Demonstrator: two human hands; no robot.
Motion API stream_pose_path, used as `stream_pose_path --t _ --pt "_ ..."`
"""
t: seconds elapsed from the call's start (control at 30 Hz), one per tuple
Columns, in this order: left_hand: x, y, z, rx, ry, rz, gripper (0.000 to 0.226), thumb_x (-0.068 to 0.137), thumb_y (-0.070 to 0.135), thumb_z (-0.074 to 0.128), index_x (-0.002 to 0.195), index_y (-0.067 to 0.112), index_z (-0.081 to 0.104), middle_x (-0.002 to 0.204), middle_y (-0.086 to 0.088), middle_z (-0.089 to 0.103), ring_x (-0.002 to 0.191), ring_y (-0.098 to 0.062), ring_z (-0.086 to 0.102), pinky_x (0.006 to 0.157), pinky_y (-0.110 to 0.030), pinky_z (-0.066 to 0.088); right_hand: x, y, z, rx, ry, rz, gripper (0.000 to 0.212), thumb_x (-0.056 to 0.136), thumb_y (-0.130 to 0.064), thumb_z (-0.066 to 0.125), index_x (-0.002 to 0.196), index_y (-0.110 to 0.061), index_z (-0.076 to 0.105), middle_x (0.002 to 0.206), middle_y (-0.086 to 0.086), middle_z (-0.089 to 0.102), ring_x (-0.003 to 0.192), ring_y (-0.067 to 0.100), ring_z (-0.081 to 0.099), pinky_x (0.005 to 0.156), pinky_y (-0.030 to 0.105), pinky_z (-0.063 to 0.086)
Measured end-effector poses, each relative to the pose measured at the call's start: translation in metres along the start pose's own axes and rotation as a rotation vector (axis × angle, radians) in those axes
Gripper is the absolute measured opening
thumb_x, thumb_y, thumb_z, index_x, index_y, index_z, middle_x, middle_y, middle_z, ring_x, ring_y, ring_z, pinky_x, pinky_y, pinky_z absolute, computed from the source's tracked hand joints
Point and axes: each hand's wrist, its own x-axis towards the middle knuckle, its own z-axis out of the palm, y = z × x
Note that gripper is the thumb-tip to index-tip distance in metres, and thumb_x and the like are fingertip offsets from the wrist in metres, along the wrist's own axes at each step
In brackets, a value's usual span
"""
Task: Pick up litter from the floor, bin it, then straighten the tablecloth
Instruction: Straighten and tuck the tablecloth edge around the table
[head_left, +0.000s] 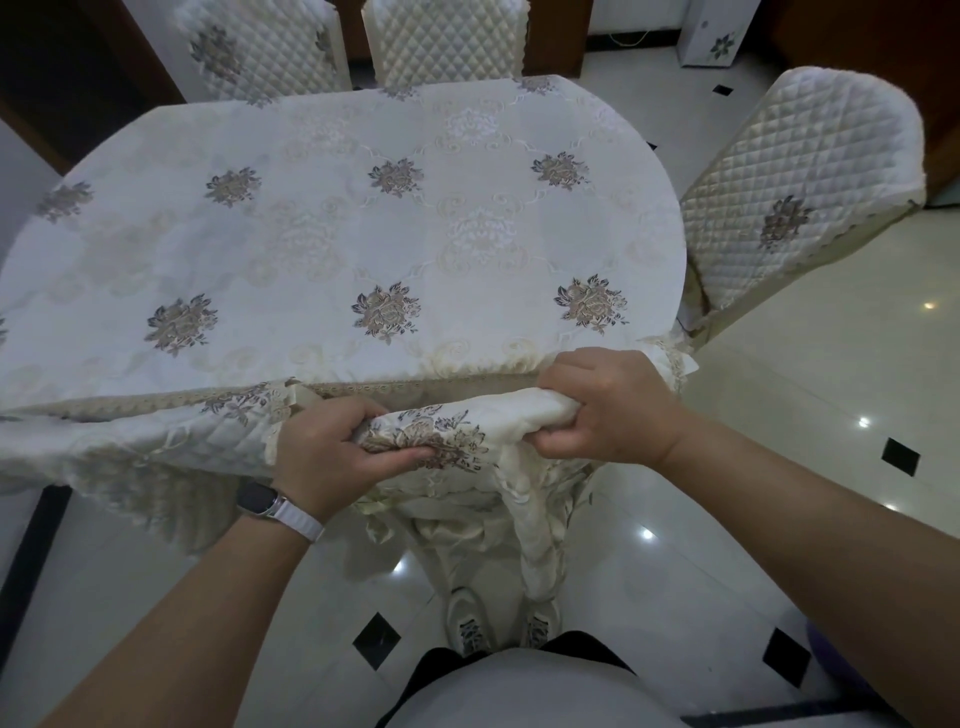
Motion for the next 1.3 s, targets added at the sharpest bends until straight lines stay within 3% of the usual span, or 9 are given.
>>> stream_pose_path --t 0.43,0.63,0.87,1.13,1.3 --pt "0.015 -0.027 -0.015 -0.005 -0.086 0.007 0.079 0.07 0.084 0.05 0.07 0.005 0.064 0.05 -0.007 0.053 0.047 -0.022 0.053 0.044 -0.033 0.046 0.011 -0.022 0.017 -0.013 0.069 0.023 0.033 0.064 -0.047 0.074 0.076 -0.016 0.07 0.065 -0.003 0.062 0.059 0.021 0.06 0.046 0.03 0.045" --pt "0.011 -0.029 -0.015 0.01 -0.08 0.007 0.079 0.07 0.083 0.052 0.07 0.005 0.065 0.053 -0.005 0.055 0.049 -0.022 0.054 0.045 -0.035 0.047 0.011 -0.02 0.021 -0.027 0.075 0.004 0.035 0.067 -0.05 0.067 0.078 -0.017 0.07 0.065 -0.003 0.061 0.058 0.02 0.059 0.045 0.031 0.045" --pt "0.002 -0.017 -0.004 -0.014 -0.057 -0.005 0.07 0.071 0.078 0.058 0.071 0.009 0.067 0.06 -0.001 0.062 0.056 -0.018 0.059 0.048 -0.033 0.049 0.005 -0.007 0.018 -0.043 0.028 -0.016 0.031 0.063 -0.044 0.072 0.076 -0.016 0.069 0.065 -0.002 0.061 0.059 0.021 0.058 0.046 0.03 0.043" --pt "0.007 -0.006 0.004 0.034 -0.051 -0.009 0.073 0.072 0.082 0.051 0.064 0.01 0.063 0.054 0.0 0.056 0.05 -0.018 0.055 0.043 -0.031 0.046 0.004 0.003 0.015 -0.077 0.029 0.006 0.032 0.063 -0.046 0.067 0.073 -0.016 0.069 0.063 -0.002 0.06 0.058 0.021 0.057 0.045 0.028 0.041" --pt "0.004 -0.019 0.003 0.021 -0.081 0.017 0.075 0.071 0.083 0.051 0.07 0.009 0.066 0.061 -0.001 0.061 0.056 -0.019 0.058 0.048 -0.031 0.049 -0.002 -0.005 0.026 -0.052 0.059 0.008 0.032 0.064 -0.047 0.067 0.071 -0.015 0.067 0.063 -0.002 0.059 0.057 0.02 0.056 0.045 0.027 0.039"
